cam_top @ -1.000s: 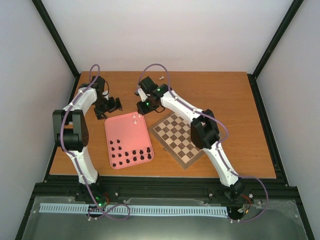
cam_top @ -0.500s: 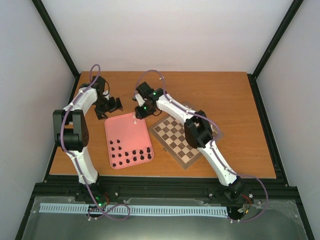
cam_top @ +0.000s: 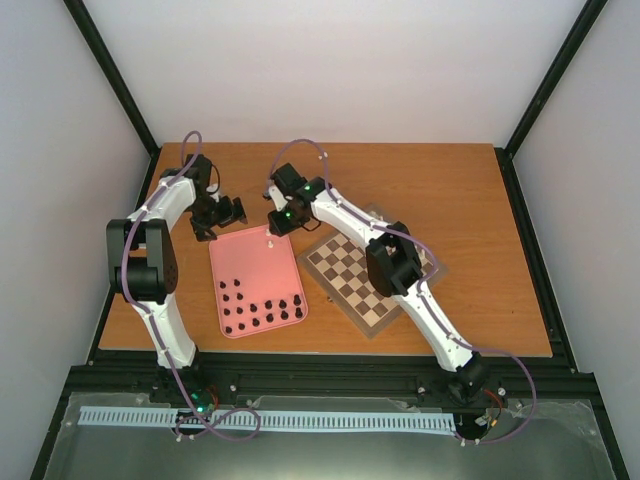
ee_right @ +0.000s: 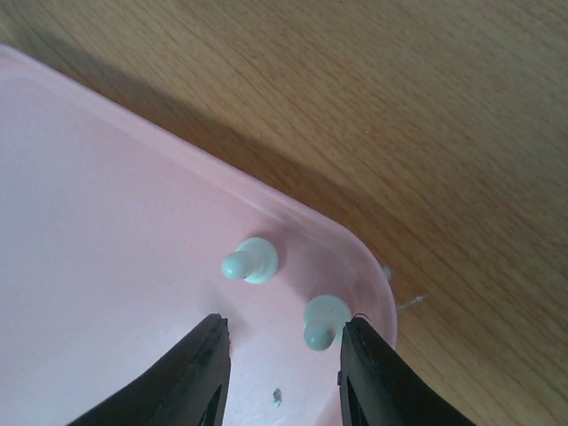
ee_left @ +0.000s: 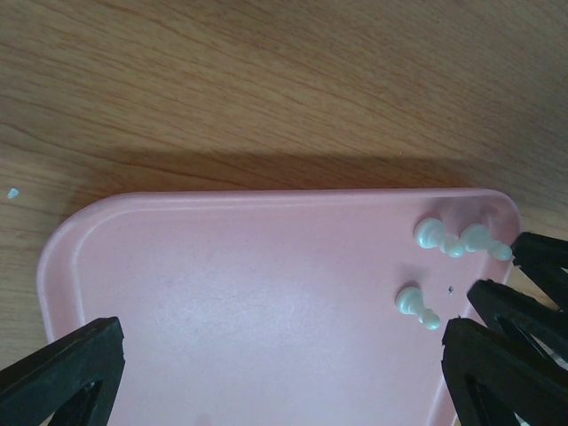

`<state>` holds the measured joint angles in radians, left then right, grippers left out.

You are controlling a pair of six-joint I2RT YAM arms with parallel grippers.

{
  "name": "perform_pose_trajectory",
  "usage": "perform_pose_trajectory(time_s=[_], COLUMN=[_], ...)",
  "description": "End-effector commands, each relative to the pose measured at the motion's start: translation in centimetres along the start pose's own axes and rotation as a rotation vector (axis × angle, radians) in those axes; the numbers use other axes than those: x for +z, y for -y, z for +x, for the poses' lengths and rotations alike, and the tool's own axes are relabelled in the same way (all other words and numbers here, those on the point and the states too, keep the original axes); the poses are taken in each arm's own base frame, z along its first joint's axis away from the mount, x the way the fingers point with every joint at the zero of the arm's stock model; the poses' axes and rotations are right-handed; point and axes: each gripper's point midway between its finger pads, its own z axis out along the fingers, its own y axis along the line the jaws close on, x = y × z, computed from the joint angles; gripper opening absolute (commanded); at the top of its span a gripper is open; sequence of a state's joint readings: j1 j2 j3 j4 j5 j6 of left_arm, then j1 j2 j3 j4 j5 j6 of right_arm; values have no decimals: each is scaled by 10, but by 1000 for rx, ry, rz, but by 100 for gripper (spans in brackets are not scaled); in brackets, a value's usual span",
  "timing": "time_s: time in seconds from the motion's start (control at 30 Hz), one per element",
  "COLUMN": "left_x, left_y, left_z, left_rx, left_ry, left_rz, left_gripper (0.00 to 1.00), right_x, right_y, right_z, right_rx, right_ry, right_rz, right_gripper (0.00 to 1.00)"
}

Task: Set up the chess pieces on the board
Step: Pick up the chess piece from the storage box.

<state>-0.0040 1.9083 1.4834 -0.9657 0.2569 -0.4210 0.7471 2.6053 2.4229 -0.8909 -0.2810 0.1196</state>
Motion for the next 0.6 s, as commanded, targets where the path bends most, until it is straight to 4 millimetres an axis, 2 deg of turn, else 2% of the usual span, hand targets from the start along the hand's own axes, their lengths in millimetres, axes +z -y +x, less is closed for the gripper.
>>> perform_pose_trajectory(time_s=[0.0, 0.33, 0.57], left_x=[-8, -7, -6], left_y=[9, 8, 8], left_z=[-1, 0, 0], left_rx=[20, 20, 21], left_ry=[21, 18, 14], left_rz=[27, 26, 25], left_gripper=[100, 100, 100], right_x=[15, 19, 13], right_y=[2, 8, 12], right_z=[-1, -1, -5], right_rx=[-1, 4, 5], right_ry=[6, 9, 20], right_rz=[12, 41, 65], right_gripper=[34, 29, 20])
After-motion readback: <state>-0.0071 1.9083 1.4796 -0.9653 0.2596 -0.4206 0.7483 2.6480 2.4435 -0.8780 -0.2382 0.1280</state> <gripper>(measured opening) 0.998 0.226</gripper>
